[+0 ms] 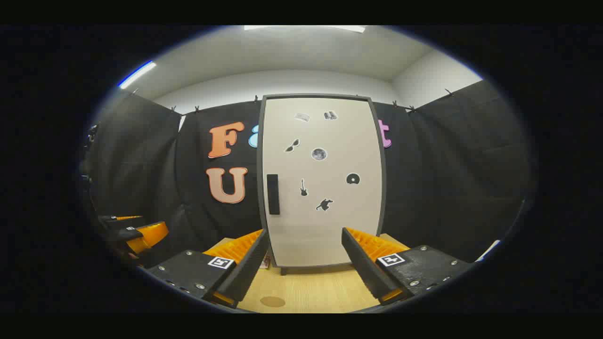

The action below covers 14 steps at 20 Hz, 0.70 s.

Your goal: Open the cabinet door with the right hand, grasp the bottle in the cabinet with the left hand and place it on the coaster, then close the cabinet door with the right hand.

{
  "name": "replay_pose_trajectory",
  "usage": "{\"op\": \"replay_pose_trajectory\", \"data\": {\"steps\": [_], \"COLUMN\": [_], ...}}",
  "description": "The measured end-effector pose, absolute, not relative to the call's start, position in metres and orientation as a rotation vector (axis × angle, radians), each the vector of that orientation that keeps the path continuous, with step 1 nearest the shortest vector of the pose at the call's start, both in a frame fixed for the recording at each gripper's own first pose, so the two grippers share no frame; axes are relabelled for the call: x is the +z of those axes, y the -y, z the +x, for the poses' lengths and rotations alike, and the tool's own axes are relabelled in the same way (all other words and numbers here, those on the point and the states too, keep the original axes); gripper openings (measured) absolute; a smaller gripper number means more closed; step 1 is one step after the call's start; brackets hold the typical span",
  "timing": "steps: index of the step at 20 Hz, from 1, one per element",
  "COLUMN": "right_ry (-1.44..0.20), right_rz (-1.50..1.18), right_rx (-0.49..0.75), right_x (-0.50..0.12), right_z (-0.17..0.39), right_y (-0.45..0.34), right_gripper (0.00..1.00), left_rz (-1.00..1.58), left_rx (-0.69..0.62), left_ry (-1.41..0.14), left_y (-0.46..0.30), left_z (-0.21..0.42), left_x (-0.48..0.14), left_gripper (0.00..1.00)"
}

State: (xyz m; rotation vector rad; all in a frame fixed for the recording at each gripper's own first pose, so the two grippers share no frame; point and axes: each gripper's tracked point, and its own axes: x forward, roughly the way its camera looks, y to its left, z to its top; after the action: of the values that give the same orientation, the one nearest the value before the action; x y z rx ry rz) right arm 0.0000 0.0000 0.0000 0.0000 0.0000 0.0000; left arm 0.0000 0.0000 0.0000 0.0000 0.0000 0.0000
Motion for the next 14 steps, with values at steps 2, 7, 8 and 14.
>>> {"op": "replay_pose_trajectory", "data": {"steps": [2, 7, 8, 14], "right_ry": [-0.003, 0.009, 0.008, 0.000], "right_rz": [-0.017, -0.031, -0.032, -0.025], "right_rx": [-0.009, -0.009, -0.012, -0.005], "right_x": [-0.001, 0.007, 0.006, 0.006], "right_z": [0.001, 0.003, 0.003, 0.008], "right_y": [0.002, -0.002, -0.001, -0.005], "right_gripper": [0.95, 0.95, 0.95, 0.95], "left_rz": [0.011, -0.002, -0.003, 0.001], "left_rx": [-0.006, 0.007, 0.011, 0.025], "left_ry": [0.003, -0.016, -0.020, -0.021], "left_y": [0.002, -0.005, -0.008, -0.015], "left_z": [0.001, 0.004, 0.004, 0.009], "left_x": [0.000, -0.007, -0.008, -0.009], "left_gripper": [0.95, 0.95, 0.95, 0.95]}}
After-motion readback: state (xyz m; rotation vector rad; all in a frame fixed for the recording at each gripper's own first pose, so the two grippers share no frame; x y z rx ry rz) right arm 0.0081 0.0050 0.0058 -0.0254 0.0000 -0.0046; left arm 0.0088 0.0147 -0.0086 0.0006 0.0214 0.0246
